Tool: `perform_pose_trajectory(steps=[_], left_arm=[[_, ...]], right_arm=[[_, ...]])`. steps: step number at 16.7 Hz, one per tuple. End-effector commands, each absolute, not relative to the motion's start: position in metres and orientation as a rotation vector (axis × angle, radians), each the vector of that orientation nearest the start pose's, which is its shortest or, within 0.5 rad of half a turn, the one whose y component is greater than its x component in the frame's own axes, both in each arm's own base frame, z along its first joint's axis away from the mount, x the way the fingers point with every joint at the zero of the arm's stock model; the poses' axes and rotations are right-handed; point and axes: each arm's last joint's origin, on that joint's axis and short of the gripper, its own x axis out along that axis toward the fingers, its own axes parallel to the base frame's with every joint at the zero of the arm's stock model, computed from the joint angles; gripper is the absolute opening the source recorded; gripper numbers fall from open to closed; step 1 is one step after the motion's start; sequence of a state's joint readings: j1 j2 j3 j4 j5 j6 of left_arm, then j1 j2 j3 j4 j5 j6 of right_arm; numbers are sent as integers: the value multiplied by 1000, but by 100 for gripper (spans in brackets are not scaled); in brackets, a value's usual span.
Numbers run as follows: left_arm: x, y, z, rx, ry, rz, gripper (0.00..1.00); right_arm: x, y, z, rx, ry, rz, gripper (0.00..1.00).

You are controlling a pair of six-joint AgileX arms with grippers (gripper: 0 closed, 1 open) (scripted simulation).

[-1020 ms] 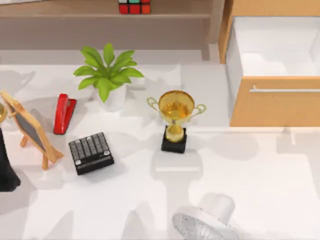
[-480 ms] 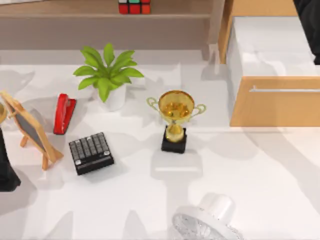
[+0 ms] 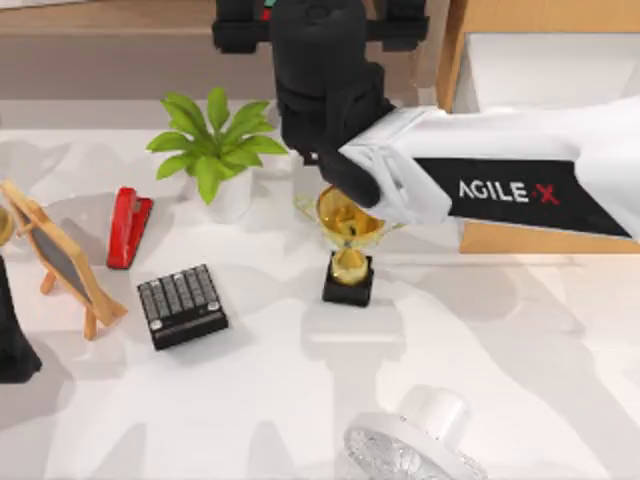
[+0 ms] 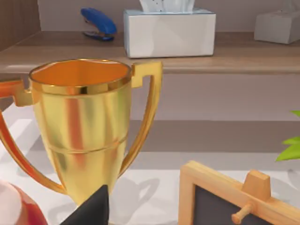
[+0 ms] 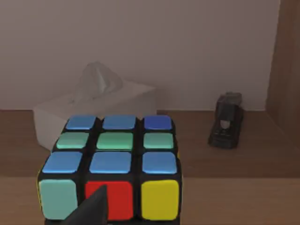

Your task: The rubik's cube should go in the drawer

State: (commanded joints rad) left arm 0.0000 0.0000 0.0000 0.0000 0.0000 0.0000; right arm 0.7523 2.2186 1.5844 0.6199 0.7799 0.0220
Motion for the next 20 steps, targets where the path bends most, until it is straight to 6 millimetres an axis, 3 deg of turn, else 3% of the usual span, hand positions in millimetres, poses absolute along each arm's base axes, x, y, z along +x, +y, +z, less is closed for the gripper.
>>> perform_pose_trajectory(steps=[3,6,13,20], left_arm=[[106,-1,160,0,0,0,100],[106,-1,160,0,0,0,100],[106,-1,160,0,0,0,100],[106,-1,160,0,0,0,100]], right_arm=[[384,371,174,0,2,-7,100],[383,384,159,0,0,-10,100],[387,383,158,-2,2,-12,100],[428,386,159,0,0,-10,100]])
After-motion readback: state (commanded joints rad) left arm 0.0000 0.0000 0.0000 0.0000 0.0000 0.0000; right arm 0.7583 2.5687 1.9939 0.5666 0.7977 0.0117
